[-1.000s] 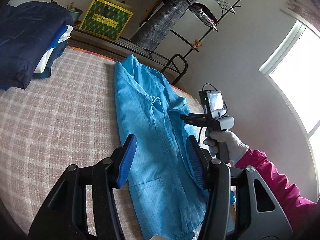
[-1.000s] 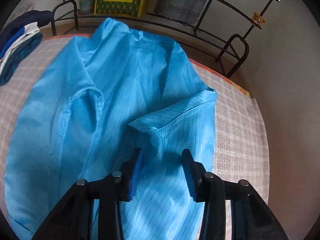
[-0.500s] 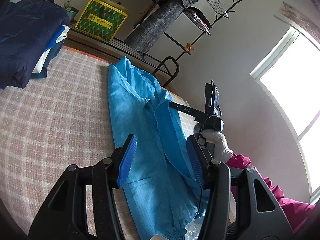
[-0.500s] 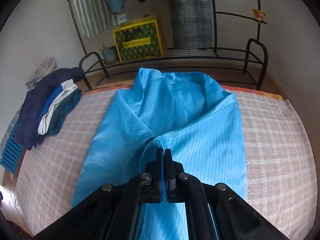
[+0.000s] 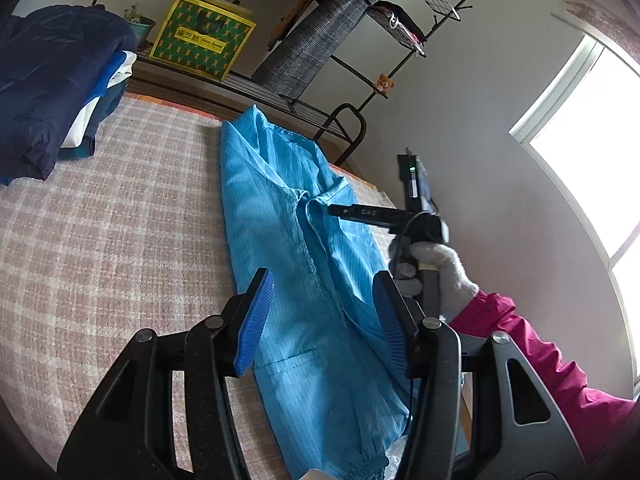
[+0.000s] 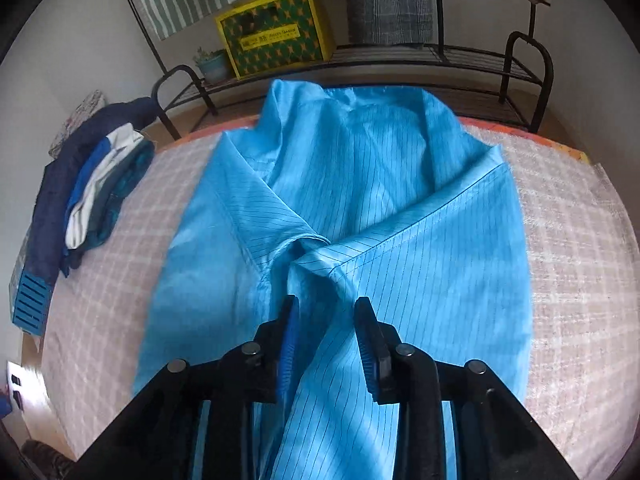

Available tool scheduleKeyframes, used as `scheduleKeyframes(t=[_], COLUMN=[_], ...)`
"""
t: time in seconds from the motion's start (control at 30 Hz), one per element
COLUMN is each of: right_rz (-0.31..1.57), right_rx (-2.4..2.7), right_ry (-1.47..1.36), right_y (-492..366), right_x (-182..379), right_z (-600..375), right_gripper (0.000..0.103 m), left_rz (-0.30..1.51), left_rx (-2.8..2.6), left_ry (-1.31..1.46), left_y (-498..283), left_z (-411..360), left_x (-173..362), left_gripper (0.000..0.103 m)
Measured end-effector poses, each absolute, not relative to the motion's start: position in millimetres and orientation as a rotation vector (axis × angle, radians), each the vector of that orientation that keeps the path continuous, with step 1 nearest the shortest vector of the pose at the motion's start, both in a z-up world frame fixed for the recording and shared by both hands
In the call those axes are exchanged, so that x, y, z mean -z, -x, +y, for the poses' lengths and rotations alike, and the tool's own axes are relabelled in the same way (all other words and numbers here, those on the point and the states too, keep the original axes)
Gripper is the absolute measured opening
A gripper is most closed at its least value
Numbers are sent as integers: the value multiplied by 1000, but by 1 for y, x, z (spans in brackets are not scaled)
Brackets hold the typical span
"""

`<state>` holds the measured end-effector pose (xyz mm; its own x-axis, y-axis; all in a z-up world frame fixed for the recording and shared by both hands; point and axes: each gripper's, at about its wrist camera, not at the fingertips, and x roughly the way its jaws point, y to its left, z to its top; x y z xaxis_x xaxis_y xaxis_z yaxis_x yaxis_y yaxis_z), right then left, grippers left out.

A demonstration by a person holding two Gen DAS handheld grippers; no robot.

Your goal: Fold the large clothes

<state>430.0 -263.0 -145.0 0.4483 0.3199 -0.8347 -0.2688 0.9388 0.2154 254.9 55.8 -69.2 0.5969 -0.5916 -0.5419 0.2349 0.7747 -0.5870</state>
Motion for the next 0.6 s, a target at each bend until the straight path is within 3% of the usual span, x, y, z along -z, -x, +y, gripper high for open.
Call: scheduleKeyframes(t=[0.17, 0.3, 0.5, 0.6], right_rz=[981, 938, 944, 988], right_rx=[-376, -326, -231, -242], right_ry=[-42, -57, -110, -219], right_y=[-348, -271, -176, -151], right_x=[84, 65, 97, 126], right_z=[-300, -340, -409, -435], right_gripper=[31, 41, 65, 66], left_rz=[809, 823, 889, 926], left_rx=[531, 576, 630, 663], left_ry=[443, 390, 337, 339], left_y=[-247, -234, -217, -208], left_z=[39, 19, -22, -46], left_x=[70, 74, 96, 106], left_gripper=[53, 53, 53, 53])
